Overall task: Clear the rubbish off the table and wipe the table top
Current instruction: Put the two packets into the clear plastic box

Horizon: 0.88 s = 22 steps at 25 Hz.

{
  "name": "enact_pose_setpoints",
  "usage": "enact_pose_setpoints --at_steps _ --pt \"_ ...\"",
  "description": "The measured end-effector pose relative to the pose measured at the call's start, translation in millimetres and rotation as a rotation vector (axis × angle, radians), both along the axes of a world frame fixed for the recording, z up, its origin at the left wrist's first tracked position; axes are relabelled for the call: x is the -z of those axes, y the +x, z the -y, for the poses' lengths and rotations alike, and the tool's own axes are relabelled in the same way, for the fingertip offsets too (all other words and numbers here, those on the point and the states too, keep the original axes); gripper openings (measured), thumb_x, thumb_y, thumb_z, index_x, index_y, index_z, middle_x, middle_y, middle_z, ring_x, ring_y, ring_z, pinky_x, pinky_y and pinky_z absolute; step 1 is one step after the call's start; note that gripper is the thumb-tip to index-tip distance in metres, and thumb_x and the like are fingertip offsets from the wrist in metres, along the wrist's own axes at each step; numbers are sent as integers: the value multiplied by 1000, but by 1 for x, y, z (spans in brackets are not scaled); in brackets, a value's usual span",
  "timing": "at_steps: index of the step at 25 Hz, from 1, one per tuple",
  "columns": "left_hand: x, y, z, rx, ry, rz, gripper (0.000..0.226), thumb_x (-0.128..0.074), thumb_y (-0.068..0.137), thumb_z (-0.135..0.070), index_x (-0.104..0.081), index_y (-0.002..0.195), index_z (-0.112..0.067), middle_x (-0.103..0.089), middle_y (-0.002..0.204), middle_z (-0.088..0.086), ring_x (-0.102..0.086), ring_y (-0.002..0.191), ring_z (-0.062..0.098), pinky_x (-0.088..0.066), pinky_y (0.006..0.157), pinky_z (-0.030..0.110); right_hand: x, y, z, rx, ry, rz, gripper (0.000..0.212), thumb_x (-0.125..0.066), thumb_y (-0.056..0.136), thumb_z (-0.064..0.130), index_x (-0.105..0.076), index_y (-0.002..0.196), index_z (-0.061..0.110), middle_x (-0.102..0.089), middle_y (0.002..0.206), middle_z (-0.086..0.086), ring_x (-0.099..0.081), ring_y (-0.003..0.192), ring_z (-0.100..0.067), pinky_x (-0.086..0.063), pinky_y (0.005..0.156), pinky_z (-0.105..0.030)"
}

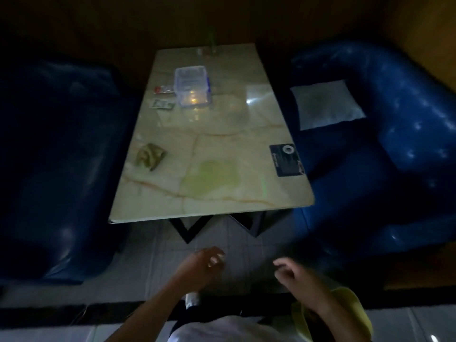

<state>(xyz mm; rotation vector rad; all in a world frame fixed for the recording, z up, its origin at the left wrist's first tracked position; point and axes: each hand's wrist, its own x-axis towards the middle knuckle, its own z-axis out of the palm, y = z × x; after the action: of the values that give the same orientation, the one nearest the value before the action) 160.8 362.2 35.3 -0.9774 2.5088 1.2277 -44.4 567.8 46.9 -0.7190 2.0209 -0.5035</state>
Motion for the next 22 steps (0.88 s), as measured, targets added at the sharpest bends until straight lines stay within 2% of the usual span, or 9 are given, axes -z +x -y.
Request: enact_pose_setpoints --at_steps 2,4,8,11,14,18,22 --pt "2 21 16 -72 21 -13 30 -57 90 -39 -59 119 -33 -67 107 -11 -61 89 0 -46 73 11 -1 8 31 -70 9 -7 28 -54 92 43 -57 120 40 -66 115 14 -59 94 3 -47 81 -20" --pt "4 44 36 -144 43 -21 29 -57 89 -37 -61 117 -31 -69 103 -9 -61 86 0 -49 76 17 -3 19 66 -122 21 0 28 -54 92 43 -58 119 38 -66 120 10 -58 92 2 -45 77 -18" --pt "11 87 83 -270 88 -28 26 -60 88 -36 -63 113 -31 -68 95 -11 -62 81 -1 -50 76 18 -8 48 134 -175 33 -2 27 -56 91 37 -60 117 36 -67 115 8 -62 101 -6 -49 89 -26" --pt "18 114 121 -314 99 -14 26 -61 86 -38 -63 112 -33 -67 94 -14 -63 82 1 -51 78 21 -7 67 178 -189 36 -2 26 -56 92 34 -61 117 34 -66 112 7 -61 95 -3 -46 80 -19" --pt "23 134 159 -316 91 -7 27 -61 86 -39 -63 112 -33 -67 92 -13 -64 81 3 -52 79 24 -6 82 218 -209 27 5 25 -56 93 33 -60 118 33 -64 110 7 -60 95 -1 -45 75 -13" --pt "25 142 201 -286 85 19 27 -59 87 -39 -64 112 -32 -67 92 -14 -64 81 4 -51 77 22 -2 88 256 -201 5 -41 25 -58 93 29 -63 117 26 -68 112 1 -62 102 -9 -46 87 -23" --pt "27 125 239 -232 97 44 27 -57 87 -41 -62 112 -34 -69 97 -13 -66 82 4 -52 77 22 4 74 288 -195 8 -58 25 -60 91 30 -64 115 27 -70 108 5 -64 98 -7 -46 81 -16"
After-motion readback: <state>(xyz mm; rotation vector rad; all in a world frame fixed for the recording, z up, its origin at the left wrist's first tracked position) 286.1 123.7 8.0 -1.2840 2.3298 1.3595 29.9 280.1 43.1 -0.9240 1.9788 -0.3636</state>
